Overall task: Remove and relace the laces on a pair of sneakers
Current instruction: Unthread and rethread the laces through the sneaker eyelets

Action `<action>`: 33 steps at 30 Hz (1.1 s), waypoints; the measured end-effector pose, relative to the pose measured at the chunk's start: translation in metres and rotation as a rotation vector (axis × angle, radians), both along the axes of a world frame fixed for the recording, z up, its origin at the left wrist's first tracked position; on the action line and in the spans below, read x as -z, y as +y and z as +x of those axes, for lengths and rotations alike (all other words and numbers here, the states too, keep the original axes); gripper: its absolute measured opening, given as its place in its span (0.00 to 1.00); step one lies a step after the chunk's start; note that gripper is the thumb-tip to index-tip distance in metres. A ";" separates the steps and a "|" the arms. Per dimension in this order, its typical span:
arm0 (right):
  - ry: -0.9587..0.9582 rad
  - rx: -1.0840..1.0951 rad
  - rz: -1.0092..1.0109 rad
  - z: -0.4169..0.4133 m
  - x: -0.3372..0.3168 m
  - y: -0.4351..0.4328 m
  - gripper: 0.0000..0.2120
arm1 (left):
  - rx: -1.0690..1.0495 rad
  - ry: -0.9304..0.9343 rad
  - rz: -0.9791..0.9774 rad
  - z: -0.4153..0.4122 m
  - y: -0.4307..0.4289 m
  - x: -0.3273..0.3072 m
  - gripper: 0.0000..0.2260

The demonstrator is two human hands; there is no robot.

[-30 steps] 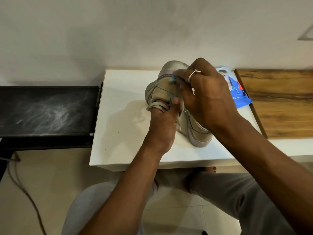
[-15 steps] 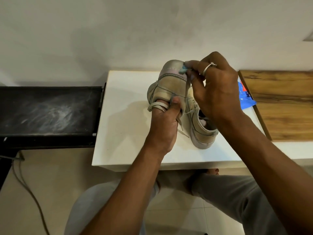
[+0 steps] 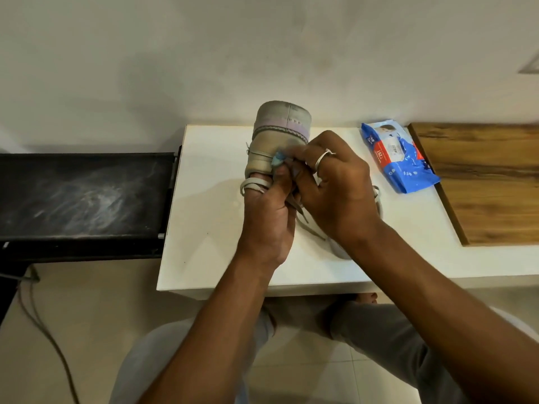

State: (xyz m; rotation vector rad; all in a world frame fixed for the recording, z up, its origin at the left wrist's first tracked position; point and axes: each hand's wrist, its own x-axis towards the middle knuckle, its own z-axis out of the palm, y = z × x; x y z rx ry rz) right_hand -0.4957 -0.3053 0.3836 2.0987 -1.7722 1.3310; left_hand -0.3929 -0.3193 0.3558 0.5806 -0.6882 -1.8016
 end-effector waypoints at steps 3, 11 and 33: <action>-0.004 -0.045 0.007 -0.003 0.000 -0.001 0.10 | -0.009 0.000 0.015 0.001 0.001 -0.002 0.14; -0.030 0.057 -0.044 -0.013 -0.007 -0.022 0.08 | -0.033 0.013 0.083 -0.001 -0.002 -0.005 0.22; -0.340 -0.013 0.300 -0.014 0.048 -0.030 0.08 | -0.347 -0.265 0.069 0.024 -0.011 -0.007 0.14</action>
